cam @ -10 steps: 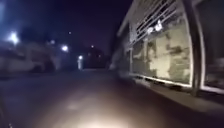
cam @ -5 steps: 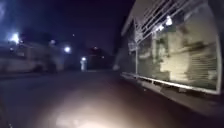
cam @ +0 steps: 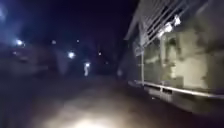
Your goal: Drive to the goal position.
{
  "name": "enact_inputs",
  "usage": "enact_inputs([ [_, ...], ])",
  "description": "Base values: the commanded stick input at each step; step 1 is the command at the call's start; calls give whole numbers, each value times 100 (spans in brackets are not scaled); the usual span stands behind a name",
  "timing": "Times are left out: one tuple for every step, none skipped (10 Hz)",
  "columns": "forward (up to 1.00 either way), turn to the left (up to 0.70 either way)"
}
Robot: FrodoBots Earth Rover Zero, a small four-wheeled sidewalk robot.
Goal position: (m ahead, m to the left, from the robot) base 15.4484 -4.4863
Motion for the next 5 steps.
enact_inputs([
  [72,2],
  [70,2],
  [70,2],
  [70,2],
  [70,2],
])
